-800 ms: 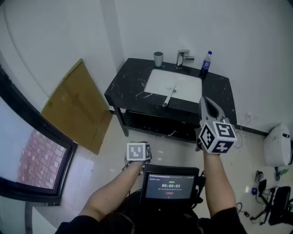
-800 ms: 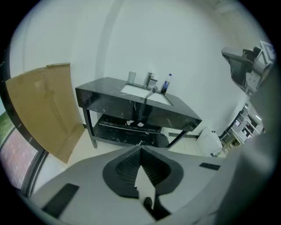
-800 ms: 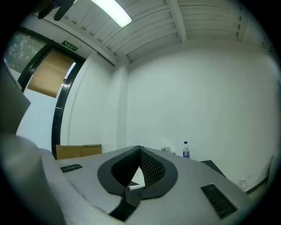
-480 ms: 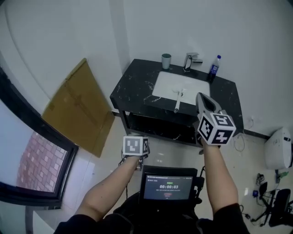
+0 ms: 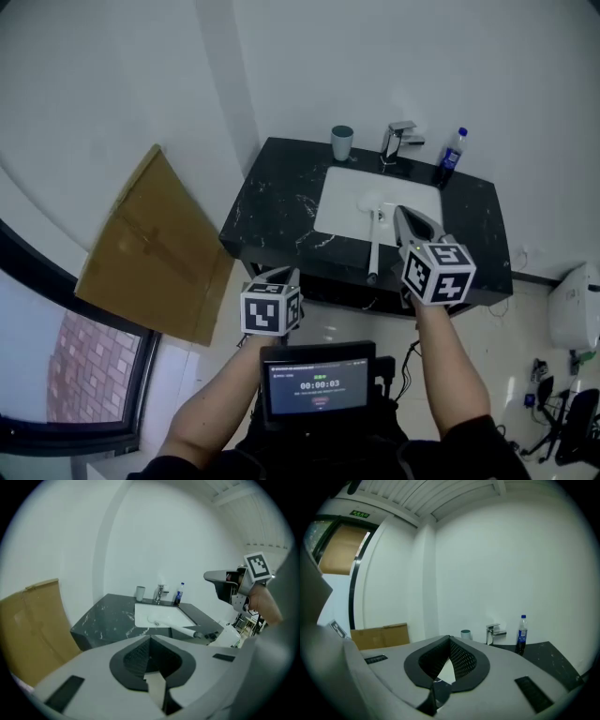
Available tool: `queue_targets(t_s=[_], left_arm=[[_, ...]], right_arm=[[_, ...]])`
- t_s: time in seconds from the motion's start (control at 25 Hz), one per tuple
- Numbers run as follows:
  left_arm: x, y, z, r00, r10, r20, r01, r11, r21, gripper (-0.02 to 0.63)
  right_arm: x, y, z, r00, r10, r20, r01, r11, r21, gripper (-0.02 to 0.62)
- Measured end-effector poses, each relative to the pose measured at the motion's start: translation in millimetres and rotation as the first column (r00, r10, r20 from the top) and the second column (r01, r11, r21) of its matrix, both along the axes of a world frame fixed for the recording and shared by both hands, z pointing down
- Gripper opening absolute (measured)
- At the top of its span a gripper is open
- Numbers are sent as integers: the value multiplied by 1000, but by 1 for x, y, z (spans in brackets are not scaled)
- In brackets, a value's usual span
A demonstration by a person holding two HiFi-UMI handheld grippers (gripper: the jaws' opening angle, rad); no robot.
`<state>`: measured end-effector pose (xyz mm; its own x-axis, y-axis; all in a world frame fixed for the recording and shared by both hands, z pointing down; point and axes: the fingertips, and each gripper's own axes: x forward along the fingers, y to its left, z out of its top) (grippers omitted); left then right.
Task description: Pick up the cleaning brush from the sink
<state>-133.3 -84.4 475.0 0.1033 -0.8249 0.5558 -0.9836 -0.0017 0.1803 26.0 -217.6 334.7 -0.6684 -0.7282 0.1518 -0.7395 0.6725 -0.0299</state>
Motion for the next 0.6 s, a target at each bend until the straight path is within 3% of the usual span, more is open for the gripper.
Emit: queue_targets(t_s=[0.12,0.32,0.44,0.6], left_arm=[[-38,-41,-15,996,63,69,-68,996,66,9],[-97,-89,-18,973,178,144,-194,976,103,9],[-121,-114,-19,970,203,135,-218,970,110,9],[-127,-141,-14,960,244,139,-258,961,96,9]], right_arm=[[-24,-35,11,998,49,-29,-49,999,-1,6],[-57,-77,44,988,142,-57,-145,988,-54,6],[-73,-103,63,983,168,-78,-175,979,-101,6],[-79,-140,103,968,174,-180,-207,961,-184,6]])
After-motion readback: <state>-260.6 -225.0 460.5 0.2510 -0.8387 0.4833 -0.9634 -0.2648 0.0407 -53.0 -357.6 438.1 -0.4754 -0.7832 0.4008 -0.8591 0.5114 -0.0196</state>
